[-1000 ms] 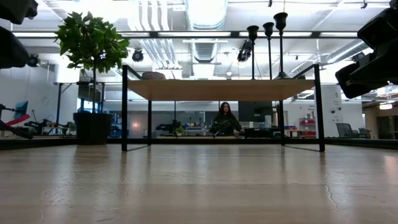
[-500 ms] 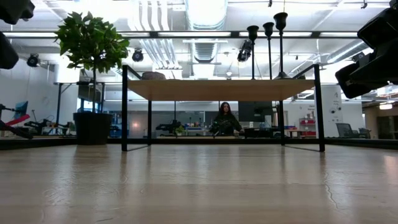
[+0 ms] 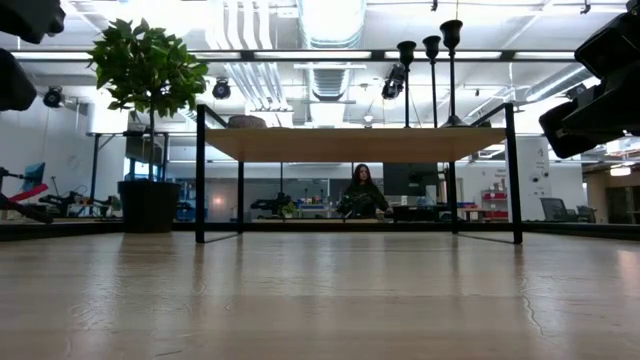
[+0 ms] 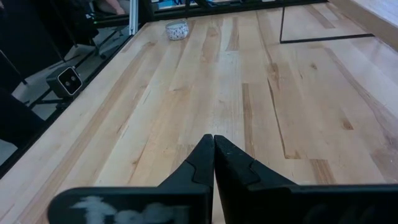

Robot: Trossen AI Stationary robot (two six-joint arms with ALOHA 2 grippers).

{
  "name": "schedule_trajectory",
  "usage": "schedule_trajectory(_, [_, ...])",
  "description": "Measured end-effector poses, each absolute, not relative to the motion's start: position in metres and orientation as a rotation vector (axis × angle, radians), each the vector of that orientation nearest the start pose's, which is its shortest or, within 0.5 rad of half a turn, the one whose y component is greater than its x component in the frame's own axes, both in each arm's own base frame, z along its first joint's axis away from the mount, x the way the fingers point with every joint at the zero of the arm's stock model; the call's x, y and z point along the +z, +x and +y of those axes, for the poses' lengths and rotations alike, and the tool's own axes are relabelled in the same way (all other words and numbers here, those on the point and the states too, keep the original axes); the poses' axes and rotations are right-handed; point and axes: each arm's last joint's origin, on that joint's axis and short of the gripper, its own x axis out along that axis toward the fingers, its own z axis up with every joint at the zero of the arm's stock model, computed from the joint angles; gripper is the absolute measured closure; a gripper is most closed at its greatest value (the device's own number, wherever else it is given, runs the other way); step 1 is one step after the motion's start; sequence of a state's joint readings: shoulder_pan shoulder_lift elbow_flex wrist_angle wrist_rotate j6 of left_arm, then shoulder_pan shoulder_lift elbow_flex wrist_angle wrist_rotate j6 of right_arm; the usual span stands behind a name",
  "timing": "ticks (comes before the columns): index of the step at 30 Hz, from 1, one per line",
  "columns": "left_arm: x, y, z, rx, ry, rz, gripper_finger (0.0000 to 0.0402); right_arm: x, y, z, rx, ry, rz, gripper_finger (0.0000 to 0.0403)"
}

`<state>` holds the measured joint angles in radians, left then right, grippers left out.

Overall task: Pick & Place candle stick holders
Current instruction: Put the red scented candle on the shelf

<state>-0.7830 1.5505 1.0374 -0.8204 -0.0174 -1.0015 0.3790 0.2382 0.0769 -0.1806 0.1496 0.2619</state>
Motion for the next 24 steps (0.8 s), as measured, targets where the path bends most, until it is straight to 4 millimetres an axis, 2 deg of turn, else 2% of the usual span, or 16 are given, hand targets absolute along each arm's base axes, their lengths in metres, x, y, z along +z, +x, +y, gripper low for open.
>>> schedule_trajectory(6, [0.202,0.2,-0.198,0.059,-0.341,1.371,0.0002,0.153,0.1,0.035,0.182,0.169,0.358,0.0394])
schedule_trajectory(16, [0.183,0.192,-0.189,0.18,-0.389,1.394,0.0002,0.153,0.1,0.035,0.182,0.169,0.358,0.0394])
schedule_trajectory(24, [0.182,0.192,-0.189,0.177,-0.393,1.39,0.0002,0.153,0.1,0.035,0.182,0.169,0.358,0.0394])
